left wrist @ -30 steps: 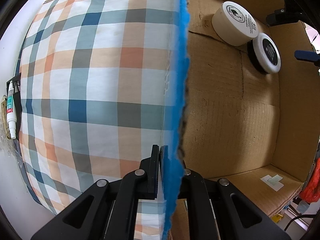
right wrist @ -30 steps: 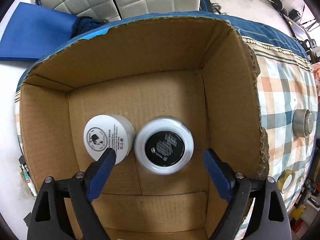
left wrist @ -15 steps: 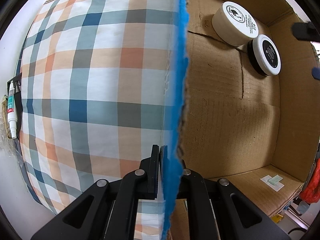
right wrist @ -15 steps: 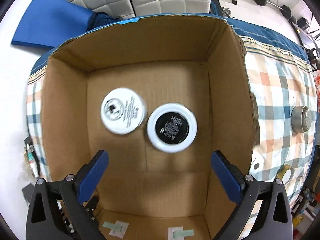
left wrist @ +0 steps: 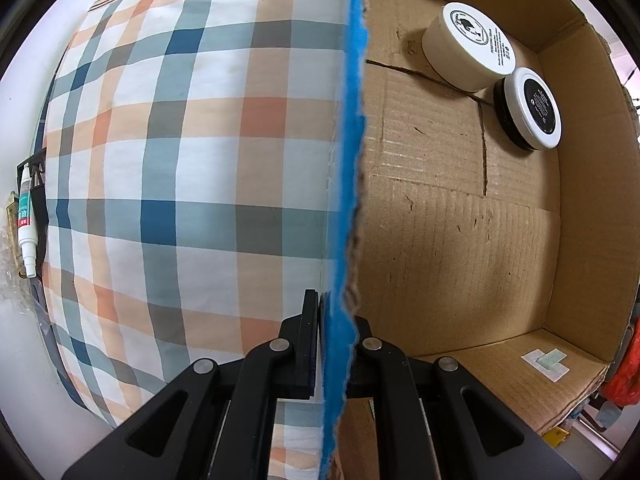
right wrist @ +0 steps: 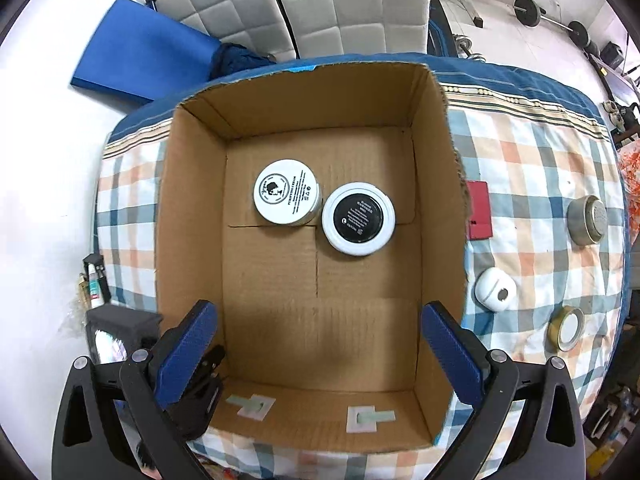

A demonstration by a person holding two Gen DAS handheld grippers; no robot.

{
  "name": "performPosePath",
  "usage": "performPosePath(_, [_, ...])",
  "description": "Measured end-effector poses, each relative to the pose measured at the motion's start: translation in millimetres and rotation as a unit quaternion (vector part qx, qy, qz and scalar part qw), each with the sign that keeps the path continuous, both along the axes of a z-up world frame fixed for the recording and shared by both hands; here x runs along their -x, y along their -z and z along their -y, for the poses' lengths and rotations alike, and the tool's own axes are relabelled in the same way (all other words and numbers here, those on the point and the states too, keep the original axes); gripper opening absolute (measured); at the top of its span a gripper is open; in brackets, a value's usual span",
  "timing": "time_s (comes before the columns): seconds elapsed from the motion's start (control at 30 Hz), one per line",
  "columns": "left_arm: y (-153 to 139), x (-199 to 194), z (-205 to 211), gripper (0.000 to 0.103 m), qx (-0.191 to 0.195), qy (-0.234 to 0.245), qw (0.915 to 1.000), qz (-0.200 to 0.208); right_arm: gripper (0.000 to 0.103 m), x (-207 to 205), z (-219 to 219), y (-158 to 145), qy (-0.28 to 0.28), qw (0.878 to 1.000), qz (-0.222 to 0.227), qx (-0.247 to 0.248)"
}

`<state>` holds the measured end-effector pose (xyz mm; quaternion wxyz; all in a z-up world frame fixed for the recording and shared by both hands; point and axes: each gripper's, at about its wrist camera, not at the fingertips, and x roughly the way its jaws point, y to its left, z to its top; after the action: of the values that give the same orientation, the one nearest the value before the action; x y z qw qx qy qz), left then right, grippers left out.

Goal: Organize rigid objects
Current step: 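Grasp the open metal tin lid with the right tool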

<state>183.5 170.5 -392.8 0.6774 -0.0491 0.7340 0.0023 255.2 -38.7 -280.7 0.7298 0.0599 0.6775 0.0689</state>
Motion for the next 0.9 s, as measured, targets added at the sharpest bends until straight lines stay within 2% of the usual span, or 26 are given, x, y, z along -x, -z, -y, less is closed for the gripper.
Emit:
performPosePath(0.27, [-2.6, -2.2, 6.3, 0.004, -0.005, 0.002, 1.0000, 0.000, 0.103, 31.1, 25.3, -21.0, 0.018, 1.000, 0.008, -0.022])
performPosePath(0.5, [-2.8, -3.1, 8.2, 0.004, -0.006, 0.003, 1.0000, -0.002, 0.103, 48.8, 69.3, -27.8, 0.064, 0.997, 0.016, -0.033])
performPosePath(0.83, [-1.1, -3.4, 8.4, 0.004, -0.007, 0.004, 1.0000, -0.003, 0.103, 57.0, 149.1, -8.1, 0.157, 0.987, 0.010, -0.028])
performPosePath(0.9, [-0.7, -3.2, 8.5, 0.004, -0.007, 0.004, 1.0000, -0.003, 0.103, 59.3, 169.6, 0.8, 0.180, 0.984, 0.010, -0.009])
